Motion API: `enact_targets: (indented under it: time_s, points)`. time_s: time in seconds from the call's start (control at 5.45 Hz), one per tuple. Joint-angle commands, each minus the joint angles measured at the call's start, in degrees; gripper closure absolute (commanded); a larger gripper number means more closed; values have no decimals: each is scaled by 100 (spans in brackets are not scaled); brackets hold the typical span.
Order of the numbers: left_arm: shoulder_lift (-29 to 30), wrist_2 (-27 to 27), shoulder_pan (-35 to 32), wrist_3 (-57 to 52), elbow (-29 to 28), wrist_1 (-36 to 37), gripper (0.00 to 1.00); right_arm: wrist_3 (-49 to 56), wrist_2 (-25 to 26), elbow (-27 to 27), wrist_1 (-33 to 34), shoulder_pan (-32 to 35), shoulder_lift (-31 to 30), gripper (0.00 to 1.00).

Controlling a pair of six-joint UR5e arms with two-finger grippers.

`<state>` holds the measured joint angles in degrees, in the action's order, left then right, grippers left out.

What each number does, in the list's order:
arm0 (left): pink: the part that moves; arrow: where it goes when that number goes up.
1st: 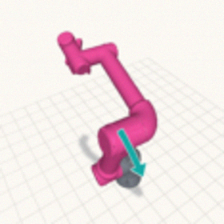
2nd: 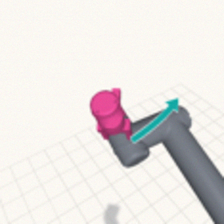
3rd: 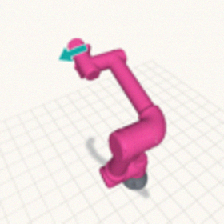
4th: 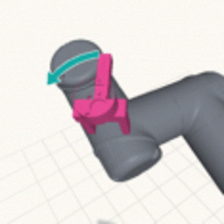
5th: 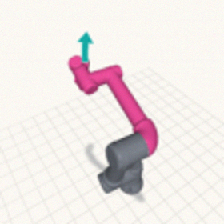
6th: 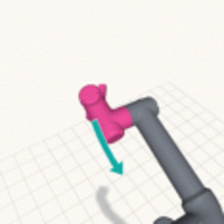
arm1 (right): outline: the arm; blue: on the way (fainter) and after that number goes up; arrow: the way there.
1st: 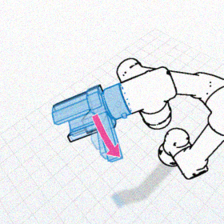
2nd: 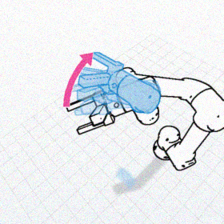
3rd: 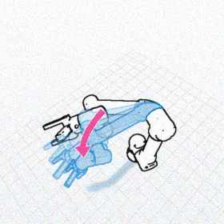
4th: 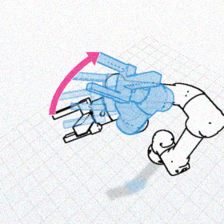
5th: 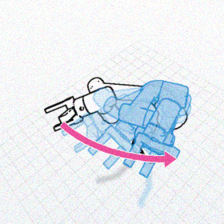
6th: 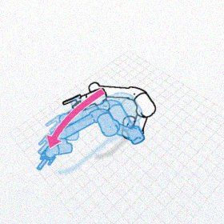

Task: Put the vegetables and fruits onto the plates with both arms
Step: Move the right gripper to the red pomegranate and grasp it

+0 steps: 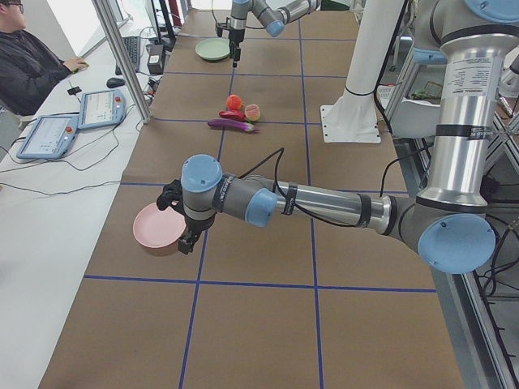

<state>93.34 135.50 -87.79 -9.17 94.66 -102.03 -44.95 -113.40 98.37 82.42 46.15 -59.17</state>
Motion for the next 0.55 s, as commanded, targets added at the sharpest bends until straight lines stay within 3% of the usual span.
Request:
enact_targets:
  time_s: [0.0, 0.37]
  points:
    - [0, -6, 51, -15, -17, 8, 0, -863, 746, -909, 179, -666, 1086, 1]
    - [0, -6, 122, -15, -53, 8, 0, -1051, 1336, -1328, 82, -1027, 1285, 3]
